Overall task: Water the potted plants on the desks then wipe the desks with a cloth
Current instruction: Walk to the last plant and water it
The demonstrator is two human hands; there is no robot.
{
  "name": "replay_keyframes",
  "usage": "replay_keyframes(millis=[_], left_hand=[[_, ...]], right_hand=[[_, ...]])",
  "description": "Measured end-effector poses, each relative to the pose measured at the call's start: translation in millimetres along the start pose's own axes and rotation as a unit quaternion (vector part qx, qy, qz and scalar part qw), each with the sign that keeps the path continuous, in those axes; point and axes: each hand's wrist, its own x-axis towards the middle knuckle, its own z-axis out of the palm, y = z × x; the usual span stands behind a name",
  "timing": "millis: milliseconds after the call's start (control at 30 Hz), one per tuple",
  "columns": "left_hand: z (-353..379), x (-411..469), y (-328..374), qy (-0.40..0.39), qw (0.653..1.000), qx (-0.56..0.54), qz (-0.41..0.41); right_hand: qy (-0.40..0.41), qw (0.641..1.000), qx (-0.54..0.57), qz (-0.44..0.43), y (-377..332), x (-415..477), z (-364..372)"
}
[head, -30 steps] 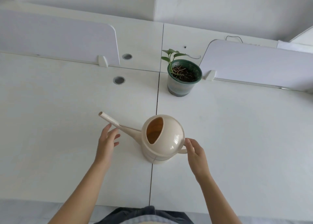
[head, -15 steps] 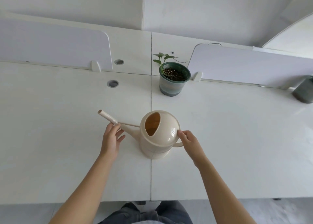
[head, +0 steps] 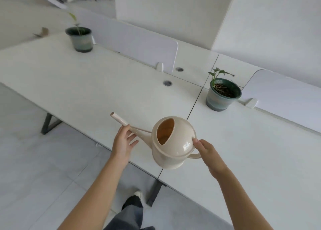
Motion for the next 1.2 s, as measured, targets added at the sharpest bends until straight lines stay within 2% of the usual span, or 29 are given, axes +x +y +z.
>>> replay_keyframes(millis=[167, 300, 467, 633, 800, 1000, 1200], left_hand=[[-50, -64, 19, 0.084, 0.994, -0.008, 0.07], [-96, -106, 33, 0.2, 0.972, 0.03, 0.121], [-153, -139, 36, 0.3, 0.946, 0.027, 0.119], [-211, -165, 54, 0.362, 0.924, -0.01, 0.124], [-285, -177, 84, 0.382, 0.915, -0.024, 0.128], [-369, -164, 135, 0.359, 0.925, -0.006, 0.124], [-420, -146, 193, 0.331, 0.935, 0.003, 0.128]], right_hand=[[-0.075, 0.997, -0.001, -0.029, -17, -31, 33], [-0.164, 0.986, -0.02, -0.026, -31, -56, 77], [-0.238, 0.97, -0.045, -0.007, -37, -74, 134], [-0.288, 0.954, -0.08, -0.016, -50, -88, 199], [-0.312, 0.944, -0.101, -0.03, -64, -101, 279], [-0.301, 0.95, -0.078, -0.016, -77, -114, 368], [-0.287, 0.956, -0.061, -0.01, -112, -114, 435]])
